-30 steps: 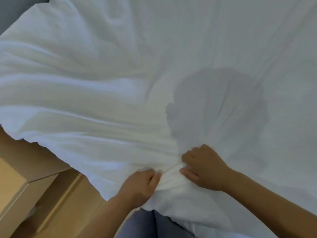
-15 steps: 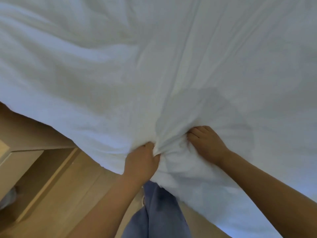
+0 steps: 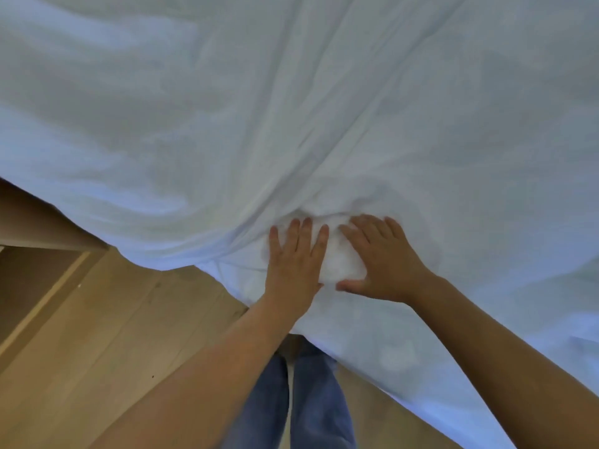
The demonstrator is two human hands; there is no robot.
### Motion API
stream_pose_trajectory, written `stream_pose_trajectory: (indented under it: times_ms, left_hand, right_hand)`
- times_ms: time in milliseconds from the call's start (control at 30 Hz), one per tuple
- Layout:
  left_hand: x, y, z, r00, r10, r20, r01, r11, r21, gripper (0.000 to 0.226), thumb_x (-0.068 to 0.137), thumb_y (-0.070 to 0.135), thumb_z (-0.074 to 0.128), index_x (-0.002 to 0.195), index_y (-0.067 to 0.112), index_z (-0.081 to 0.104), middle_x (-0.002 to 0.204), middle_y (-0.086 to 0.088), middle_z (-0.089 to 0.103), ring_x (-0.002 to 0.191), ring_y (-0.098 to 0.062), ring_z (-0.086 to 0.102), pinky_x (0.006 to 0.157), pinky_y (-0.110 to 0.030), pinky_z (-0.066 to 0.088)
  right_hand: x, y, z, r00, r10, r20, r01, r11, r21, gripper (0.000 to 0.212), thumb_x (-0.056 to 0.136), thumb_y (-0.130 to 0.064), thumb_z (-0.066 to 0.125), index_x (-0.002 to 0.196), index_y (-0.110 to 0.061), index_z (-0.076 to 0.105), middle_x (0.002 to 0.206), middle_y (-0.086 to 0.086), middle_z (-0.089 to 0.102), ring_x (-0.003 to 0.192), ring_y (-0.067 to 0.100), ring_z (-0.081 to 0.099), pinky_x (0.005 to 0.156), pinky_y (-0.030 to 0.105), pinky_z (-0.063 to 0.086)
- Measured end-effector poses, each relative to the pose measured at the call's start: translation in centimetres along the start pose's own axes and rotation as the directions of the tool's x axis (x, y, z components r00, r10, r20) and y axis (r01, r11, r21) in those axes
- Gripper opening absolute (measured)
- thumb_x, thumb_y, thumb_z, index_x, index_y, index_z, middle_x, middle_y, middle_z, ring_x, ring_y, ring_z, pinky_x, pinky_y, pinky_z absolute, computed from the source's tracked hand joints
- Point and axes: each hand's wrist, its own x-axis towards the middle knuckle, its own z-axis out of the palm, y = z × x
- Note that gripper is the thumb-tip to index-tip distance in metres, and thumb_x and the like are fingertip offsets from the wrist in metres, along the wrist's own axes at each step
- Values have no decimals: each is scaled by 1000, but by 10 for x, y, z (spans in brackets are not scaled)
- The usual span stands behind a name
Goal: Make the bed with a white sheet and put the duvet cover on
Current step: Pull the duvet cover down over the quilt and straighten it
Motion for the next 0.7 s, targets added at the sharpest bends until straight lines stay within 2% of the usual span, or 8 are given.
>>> stream_pose_trajectory:
  times_ms: [100,167,267,333,433,500,567,700]
  left_hand:
    - [13,5,-6,962,106,-251,-121,991,-48,41,56,16,86,95,15,72,86,-10,70,79,-25,68,80,-39,54]
    - [18,4,-14,919,105,-380,-191,962,-195,29,48,0,84,71,4,68,59,-11,62,49,-27,60,50,-30,52]
    - [14,2,-40,970,32,-242,-140,884,-446,6,86,10,59,81,7,58,74,-9,60,66,-30,56,60,-33,40]
    - [5,-8,-53,993,70,-91,-109,817,-566,28,94,30,47,67,22,45,67,8,52,66,-18,47,58,-29,27]
    - [-13,-13,-81,970,191,150,-14,661,-750,32,81,57,48,61,32,57,63,14,56,66,-4,52,60,-20,37]
    - [-19,-2,-80,967,163,197,12,742,-670,29,79,59,44,71,36,58,73,14,58,75,-5,55,66,-23,40]
    - [-25,21,-67,1000,13,-25,-22,911,-412,19,86,47,49,87,30,56,84,10,56,85,-20,57,71,-32,40]
    - [-42,73,-20,942,-46,-333,-41,967,-252,67,56,32,85,113,3,65,106,-16,66,97,-34,65,83,-57,47]
  right_hand:
    - [-8,6,8,984,-80,158,116,965,-234,97,82,-58,57,151,-18,2,158,14,5,144,31,8,113,54,5]
    - [-8,8,3,999,-28,43,34,989,-140,70,91,-32,56,149,-13,21,148,19,31,135,34,32,107,47,25]
    - [-8,5,-21,979,132,-157,-131,991,22,35,93,-20,48,127,-13,48,115,10,59,101,29,54,73,33,35]
    - [-24,3,-34,980,95,-174,-80,993,92,12,95,-28,42,99,-20,50,92,3,61,79,24,54,60,30,28]
    - [-59,1,-56,997,18,76,-50,890,453,32,90,-48,35,68,-28,44,67,-11,54,61,6,49,53,22,28]
    - [-65,9,-59,977,3,214,-152,715,682,37,91,-50,41,68,-25,57,67,-11,59,60,1,52,53,14,33]
    - [-62,13,-40,967,12,254,-204,633,747,35,96,-41,45,79,-15,62,78,-4,63,71,9,56,60,16,39]
    - [-53,11,6,987,89,130,-143,854,501,30,99,-32,42,115,-13,58,116,4,60,107,20,54,89,28,39]
